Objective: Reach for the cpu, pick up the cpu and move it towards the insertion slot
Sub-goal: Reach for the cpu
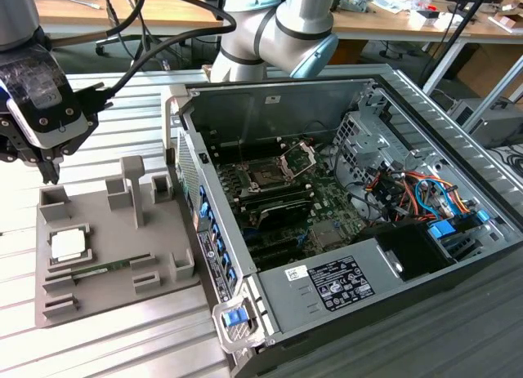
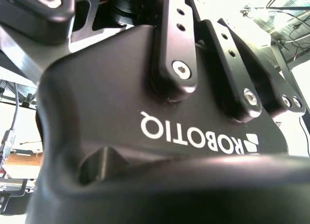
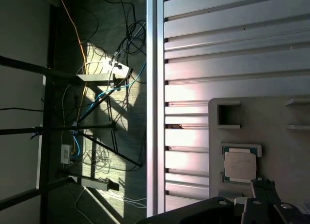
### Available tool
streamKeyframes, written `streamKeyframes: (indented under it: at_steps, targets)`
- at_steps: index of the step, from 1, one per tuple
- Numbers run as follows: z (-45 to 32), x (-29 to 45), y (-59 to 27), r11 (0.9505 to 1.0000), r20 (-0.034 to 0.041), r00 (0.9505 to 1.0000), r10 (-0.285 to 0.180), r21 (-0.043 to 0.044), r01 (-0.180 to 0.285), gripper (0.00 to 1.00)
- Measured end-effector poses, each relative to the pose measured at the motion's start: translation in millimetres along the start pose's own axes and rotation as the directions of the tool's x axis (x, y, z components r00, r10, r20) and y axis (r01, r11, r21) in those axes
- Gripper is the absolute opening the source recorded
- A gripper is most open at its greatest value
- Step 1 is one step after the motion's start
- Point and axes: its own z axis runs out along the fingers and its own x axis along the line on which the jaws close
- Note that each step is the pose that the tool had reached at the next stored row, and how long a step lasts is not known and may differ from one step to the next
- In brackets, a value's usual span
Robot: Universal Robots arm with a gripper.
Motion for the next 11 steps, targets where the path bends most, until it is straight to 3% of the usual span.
streamKeyframes:
  at_steps: [11]
  targets:
    - [2.5,0.0,-0.1,1.0,-0.0001,1.0,0.0,0.0001,0.0,0.11]
